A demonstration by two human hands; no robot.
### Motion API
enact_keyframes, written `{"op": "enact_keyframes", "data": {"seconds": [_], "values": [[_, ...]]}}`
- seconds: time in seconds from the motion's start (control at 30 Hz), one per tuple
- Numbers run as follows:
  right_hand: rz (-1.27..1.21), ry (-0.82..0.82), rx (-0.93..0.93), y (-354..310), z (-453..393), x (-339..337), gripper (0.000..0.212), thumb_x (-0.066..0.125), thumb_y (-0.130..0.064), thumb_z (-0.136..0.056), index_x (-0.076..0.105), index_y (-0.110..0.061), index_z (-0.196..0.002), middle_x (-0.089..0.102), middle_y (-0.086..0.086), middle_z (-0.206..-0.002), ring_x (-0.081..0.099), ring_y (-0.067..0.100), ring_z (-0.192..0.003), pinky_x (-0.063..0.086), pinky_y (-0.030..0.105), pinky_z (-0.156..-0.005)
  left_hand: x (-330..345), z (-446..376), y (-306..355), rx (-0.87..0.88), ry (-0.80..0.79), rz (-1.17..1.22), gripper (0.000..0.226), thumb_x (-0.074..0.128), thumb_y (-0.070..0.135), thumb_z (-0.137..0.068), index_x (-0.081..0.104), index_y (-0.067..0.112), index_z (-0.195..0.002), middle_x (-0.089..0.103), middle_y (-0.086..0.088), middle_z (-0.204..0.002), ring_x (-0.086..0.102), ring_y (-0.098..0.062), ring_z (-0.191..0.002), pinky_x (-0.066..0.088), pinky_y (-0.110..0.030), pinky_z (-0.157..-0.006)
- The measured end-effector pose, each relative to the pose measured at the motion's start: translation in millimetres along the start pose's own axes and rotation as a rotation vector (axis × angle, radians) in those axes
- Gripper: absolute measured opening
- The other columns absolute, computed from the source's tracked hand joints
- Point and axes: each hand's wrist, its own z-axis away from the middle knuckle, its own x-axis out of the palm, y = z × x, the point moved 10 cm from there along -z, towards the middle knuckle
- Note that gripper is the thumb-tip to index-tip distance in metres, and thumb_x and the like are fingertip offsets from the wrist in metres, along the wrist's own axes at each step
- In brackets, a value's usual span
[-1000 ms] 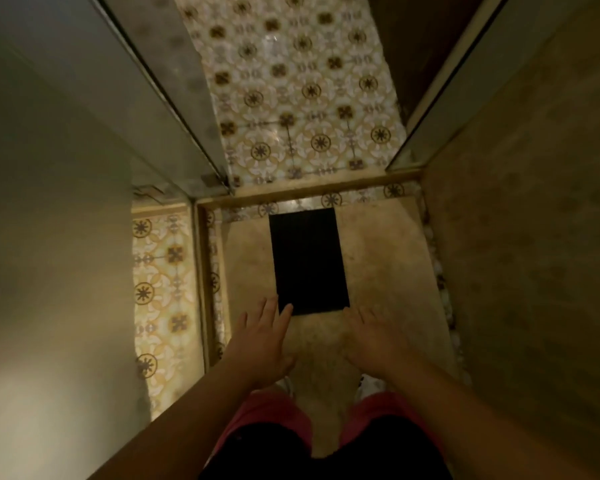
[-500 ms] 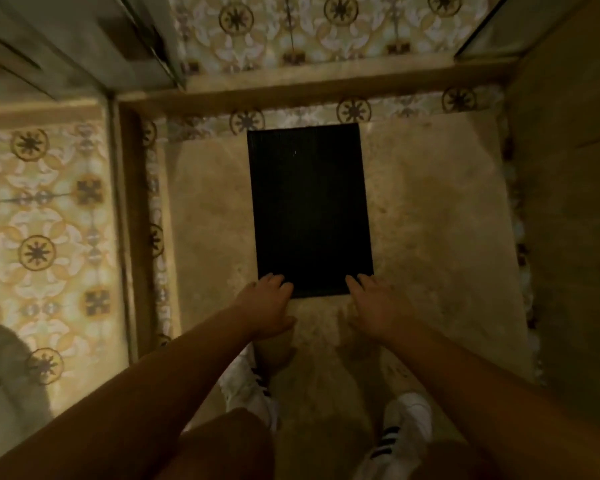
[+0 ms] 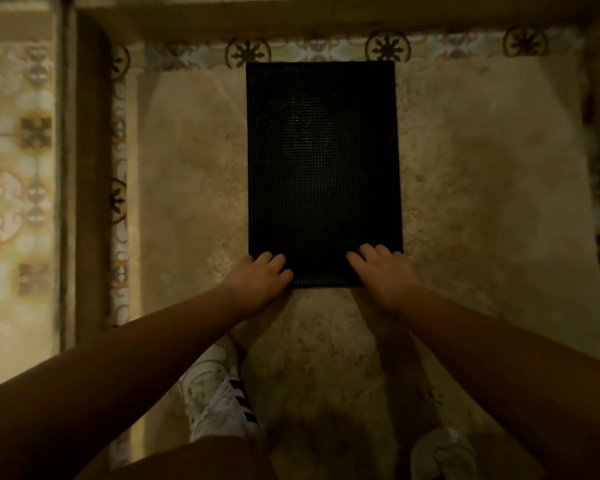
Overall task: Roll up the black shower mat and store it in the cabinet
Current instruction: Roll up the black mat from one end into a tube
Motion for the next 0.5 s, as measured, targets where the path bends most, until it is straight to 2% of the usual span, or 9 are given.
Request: {"op": "enact_keyframes", "data": {"seconds": [0.13, 0.27, 0.37, 0.5], "values": [[0.012, -0.006, -0.016, 1, -3, 0, 0.059, 0.060, -0.028, -0.086, 0.033, -0.022, -0.137, 0.046, 0.006, -0.127, 0.048, 0.029, -0.112, 0.048, 0.041, -0.080, -2, -4, -4, 0.019, -0.017, -0.088, 0.032, 0.046, 0.017, -0.092, 0.045, 0.014, -0.124, 0.044, -0.013, -0.125, 0.046, -0.032, -0.106, 0.045, -0.042, -0.074], [0.000, -0.028, -0.096, 1, -14, 1, 0.059, 0.064, -0.030, -0.082, 0.036, -0.024, -0.133, 0.048, 0.006, -0.121, 0.051, 0.027, -0.106, 0.048, 0.039, -0.074, 0, -10, -11, 0.035, -0.026, -0.023, 0.033, 0.046, 0.016, -0.093, 0.046, 0.014, -0.126, 0.046, -0.011, -0.124, 0.049, -0.030, -0.102, 0.046, -0.040, -0.068], [-0.159, -0.071, -0.107, 12, -16, 1, 0.054, 0.064, -0.036, -0.083, 0.042, -0.024, -0.130, 0.053, 0.005, -0.121, 0.055, 0.026, -0.106, 0.052, 0.041, -0.080, 0, -6, -18, 0.047, -0.004, 0.090, 0.035, 0.050, 0.015, -0.091, 0.049, 0.016, -0.125, 0.052, -0.009, -0.119, 0.052, -0.028, -0.099, 0.047, -0.039, -0.071], [-0.396, -0.073, -0.004, 34, -19, -1, 0.045, 0.064, -0.036, -0.085, 0.050, -0.026, -0.126, 0.062, 0.001, -0.122, 0.060, 0.022, -0.105, 0.051, 0.036, -0.083, -3, 1, -29, 0.006, 0.059, 0.195, 0.035, 0.049, 0.018, -0.092, 0.048, 0.017, -0.127, 0.060, -0.009, -0.115, 0.058, -0.029, -0.098, 0.051, -0.038, -0.073]]}}
